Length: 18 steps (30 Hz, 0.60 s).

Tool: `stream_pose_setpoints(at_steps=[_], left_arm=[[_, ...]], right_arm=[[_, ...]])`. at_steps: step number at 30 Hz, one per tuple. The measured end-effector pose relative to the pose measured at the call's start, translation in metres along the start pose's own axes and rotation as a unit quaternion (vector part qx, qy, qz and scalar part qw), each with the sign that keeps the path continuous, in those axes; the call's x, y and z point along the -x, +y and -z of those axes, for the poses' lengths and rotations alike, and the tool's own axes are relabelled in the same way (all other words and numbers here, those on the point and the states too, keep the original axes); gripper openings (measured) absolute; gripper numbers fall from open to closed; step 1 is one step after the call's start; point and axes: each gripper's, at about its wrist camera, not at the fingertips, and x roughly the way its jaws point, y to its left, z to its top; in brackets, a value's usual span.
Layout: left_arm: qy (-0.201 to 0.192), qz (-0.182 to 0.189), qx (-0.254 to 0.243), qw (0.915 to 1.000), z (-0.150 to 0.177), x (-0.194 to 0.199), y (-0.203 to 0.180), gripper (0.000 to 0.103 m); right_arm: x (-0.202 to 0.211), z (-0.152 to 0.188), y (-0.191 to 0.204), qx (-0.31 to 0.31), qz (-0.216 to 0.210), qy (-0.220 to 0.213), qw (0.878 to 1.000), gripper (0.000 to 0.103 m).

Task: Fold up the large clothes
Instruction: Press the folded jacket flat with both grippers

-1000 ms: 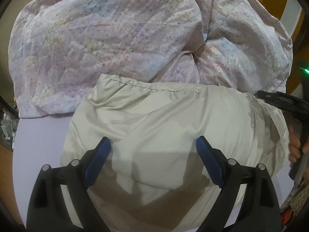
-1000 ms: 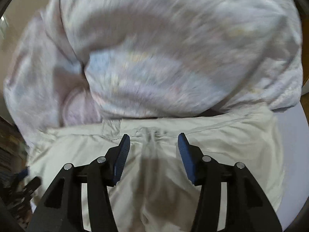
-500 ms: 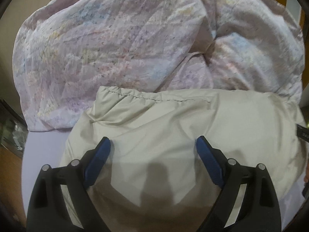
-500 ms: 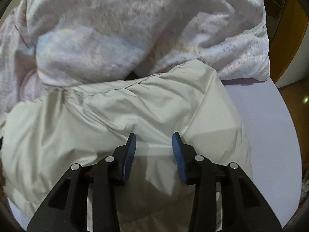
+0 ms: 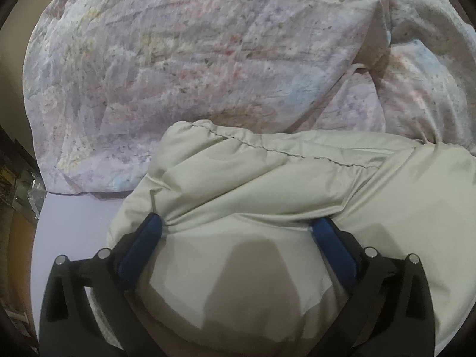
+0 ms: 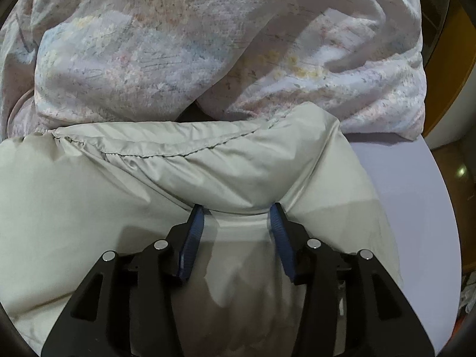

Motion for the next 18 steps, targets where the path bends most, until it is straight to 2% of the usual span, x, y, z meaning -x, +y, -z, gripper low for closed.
stream_pose_setpoints(at_steps=[5,18], left_arm=[[-0.006,0.004,0.003,1.0000,0.000,-0.013,0.001,0.101],[-0.024,0.018,0.019,0.9994,0.012,-0.039,0.005,0.101]], right_arm=[[-0.001,0.008,-0.002,-0.003,-0.006,-0.040,0.999,0.051],[-0.010,0.007,0.004,-0.004,-0.003,-0.080,0.997,0.053]])
